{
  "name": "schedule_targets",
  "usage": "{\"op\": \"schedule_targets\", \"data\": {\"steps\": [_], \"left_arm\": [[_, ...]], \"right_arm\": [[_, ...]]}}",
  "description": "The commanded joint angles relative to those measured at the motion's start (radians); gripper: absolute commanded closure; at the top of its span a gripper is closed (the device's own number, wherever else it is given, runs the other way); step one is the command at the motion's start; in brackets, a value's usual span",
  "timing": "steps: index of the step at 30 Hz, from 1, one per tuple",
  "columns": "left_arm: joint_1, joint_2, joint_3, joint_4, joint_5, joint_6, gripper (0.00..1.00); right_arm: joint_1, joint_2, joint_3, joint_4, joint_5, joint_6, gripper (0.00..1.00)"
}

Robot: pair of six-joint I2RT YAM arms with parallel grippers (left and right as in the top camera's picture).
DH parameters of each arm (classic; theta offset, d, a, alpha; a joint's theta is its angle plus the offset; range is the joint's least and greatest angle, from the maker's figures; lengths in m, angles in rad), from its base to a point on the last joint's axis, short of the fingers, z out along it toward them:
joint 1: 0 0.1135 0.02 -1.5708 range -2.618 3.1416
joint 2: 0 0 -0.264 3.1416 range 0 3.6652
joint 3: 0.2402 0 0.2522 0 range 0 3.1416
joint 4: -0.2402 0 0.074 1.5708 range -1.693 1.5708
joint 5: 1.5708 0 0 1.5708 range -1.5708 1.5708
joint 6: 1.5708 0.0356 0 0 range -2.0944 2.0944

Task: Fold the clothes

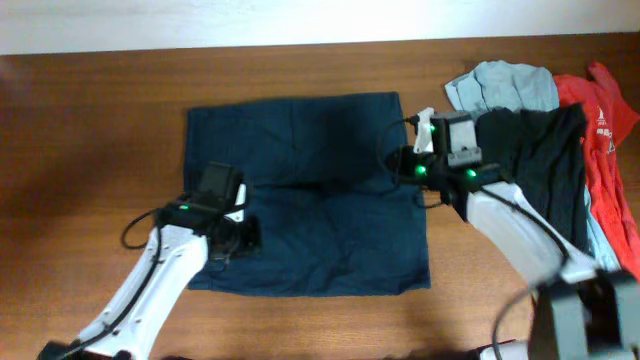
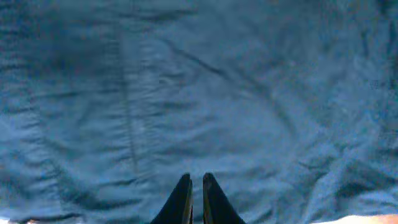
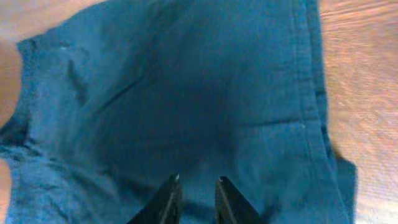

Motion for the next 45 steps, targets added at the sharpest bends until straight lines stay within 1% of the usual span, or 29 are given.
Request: {"op": "schedule_targets", "data": {"steps": [1,8,11,17,18,20,21,25,30,34,35,37,39,40,41,42,43,44,45], "left_arm": [[-0.019,0.017,0.01,0.032,-0.011,0.035,0.92],[-0.019,0.017,0.01,0.039,-0.011,0.037,0.91],[-0.019,0.018,0.01,0.036,-0.011,0.038,0.91],[-0.02,0.061,0.01,0.017,-0.011,0.038,0.91],[-0.02,0.084,0.01,0.015,-0.011,0.038,0.91],[-0.02,0.114,0.01,0.014,-0.011,0.038,0.91],[-0.02,0.132,0.01,0.011,-0.011,0.038,0.91],[-0.02,0.169,0.01,0.005,-0.006,0.038,0.91],[-0.02,0.176,0.01,-0.026,-0.004,0.038,0.91],[-0.02,0.176,0.01,-0.034,-0.004,0.038,0.91],[-0.02,0.176,0.01,-0.035,-0.005,0.038,0.91],[-0.02,0.176,0.01,-0.034,-0.005,0.037,0.91],[-0.02,0.176,0.01,-0.035,-0.004,0.037,0.9],[-0.02,0.176,0.01,-0.035,-0.004,0.037,0.91],[-0.02,0.176,0.01,-0.035,-0.004,0.037,0.9],[-0.02,0.176,0.01,-0.035,-0.004,0.037,0.9],[-0.02,0.176,0.01,-0.035,-0.004,0.037,0.9],[-0.02,0.176,0.01,-0.035,-0.004,0.037,0.9],[-0.02,0.176,0.01,-0.035,-0.004,0.037,0.9]], "right_arm": [[-0.027,0.158,0.186,-0.028,-0.062,0.009,0.81],[-0.039,0.52,0.696,-0.244,-0.082,-0.042,0.8],[-0.039,0.632,0.806,-0.283,-0.045,-0.042,0.8],[-0.039,0.725,0.817,-0.312,0.03,-0.042,0.8],[-0.039,0.732,0.817,-0.314,0.054,-0.042,0.75],[-0.039,0.739,0.816,-0.311,0.1,-0.042,0.75],[-0.039,0.749,0.816,-0.298,0.143,-0.042,0.75],[-0.044,0.794,0.817,-0.236,0.214,-0.023,0.75],[-0.094,0.915,0.817,-0.133,0.219,0.058,0.79],[-0.131,0.933,0.817,-0.013,0.154,0.063,0.8],[-0.145,0.931,0.83,0.026,0.111,0.062,0.8],[-0.162,0.931,0.868,0.022,0.021,0.047,0.83],[-0.188,0.917,0.931,-0.043,-0.108,0.025,0.84],[-0.2,0.908,0.962,-0.086,-0.151,-0.003,0.77],[-0.213,0.896,0.996,-0.142,-0.191,-0.032,0.66],[-0.222,0.888,1.023,-0.188,-0.211,-0.054,0.59],[-0.232,0.882,1.06,-0.247,-0.224,-0.087,0.48],[-0.238,0.88,1.093,-0.301,-0.226,-0.113,0.42],[-0.248,0.88,1.132,-0.365,-0.225,-0.146,0.39]]}}
